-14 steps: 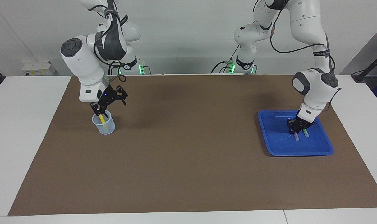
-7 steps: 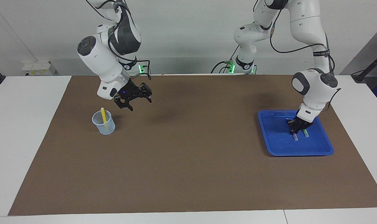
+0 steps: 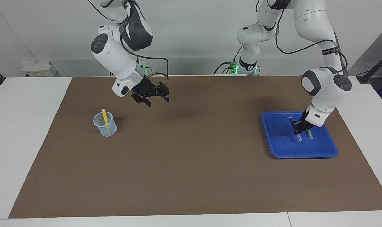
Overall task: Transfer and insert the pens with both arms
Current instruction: 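Grasp the purple pen with the left gripper while the right gripper returns, then carry the purple pen toward the right gripper with the left gripper, then grasp the purple pen with the right gripper and open the left gripper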
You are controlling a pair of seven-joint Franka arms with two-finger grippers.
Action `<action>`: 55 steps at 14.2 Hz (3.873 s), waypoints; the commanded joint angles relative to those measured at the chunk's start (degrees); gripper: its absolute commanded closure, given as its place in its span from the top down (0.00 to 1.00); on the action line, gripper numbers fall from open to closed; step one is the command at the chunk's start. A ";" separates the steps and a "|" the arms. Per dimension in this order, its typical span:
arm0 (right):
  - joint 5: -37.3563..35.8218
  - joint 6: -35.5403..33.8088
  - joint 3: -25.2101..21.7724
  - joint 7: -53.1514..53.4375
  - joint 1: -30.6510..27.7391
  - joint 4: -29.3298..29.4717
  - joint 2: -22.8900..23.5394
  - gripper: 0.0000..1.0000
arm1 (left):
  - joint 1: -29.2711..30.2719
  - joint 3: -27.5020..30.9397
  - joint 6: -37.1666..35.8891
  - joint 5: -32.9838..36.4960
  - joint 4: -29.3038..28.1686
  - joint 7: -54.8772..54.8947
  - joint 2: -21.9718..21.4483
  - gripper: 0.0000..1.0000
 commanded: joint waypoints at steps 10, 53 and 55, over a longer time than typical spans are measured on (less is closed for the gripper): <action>4.84 8.85 0.02 22.49 8.47 -1.54 -0.32 1.00 | -4.33 0.20 -17.06 -28.73 3.58 -32.98 -5.18 0.00; 11.61 31.87 0.02 39.81 21.48 6.46 8.29 0.28 | -25.33 -1.82 2.10 -37.98 -12.16 -88.81 -26.46 0.00; 11.61 31.70 0.02 39.72 21.31 6.37 8.38 0.03 | -25.33 -1.82 2.10 -37.98 -12.07 -88.99 -26.46 0.00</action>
